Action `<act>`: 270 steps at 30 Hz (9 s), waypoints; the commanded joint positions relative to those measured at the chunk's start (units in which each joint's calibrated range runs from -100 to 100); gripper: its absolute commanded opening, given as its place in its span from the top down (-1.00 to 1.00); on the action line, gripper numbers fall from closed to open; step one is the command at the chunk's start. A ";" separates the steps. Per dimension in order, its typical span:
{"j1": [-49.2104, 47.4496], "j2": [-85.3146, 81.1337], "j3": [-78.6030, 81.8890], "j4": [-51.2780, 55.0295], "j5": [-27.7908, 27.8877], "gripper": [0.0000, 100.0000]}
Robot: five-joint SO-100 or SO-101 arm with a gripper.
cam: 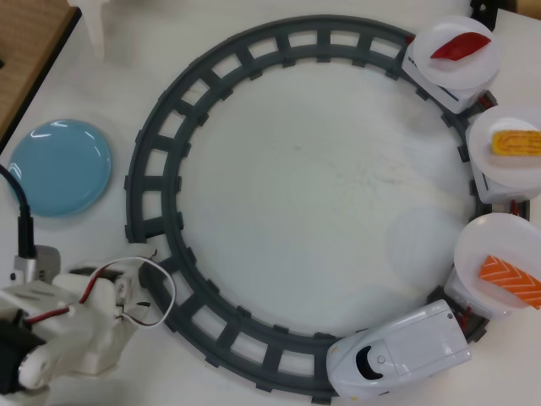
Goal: Pick up the sushi from the Shinkansen and put it on the blue dish
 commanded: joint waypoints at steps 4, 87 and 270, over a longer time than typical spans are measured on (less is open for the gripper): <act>0.33 5.58 -3.78 -1.14 -0.47 0.49; 9.31 5.58 -4.32 -10.39 -4.28 0.50; 5.53 28.31 -28.85 0.22 36.93 0.45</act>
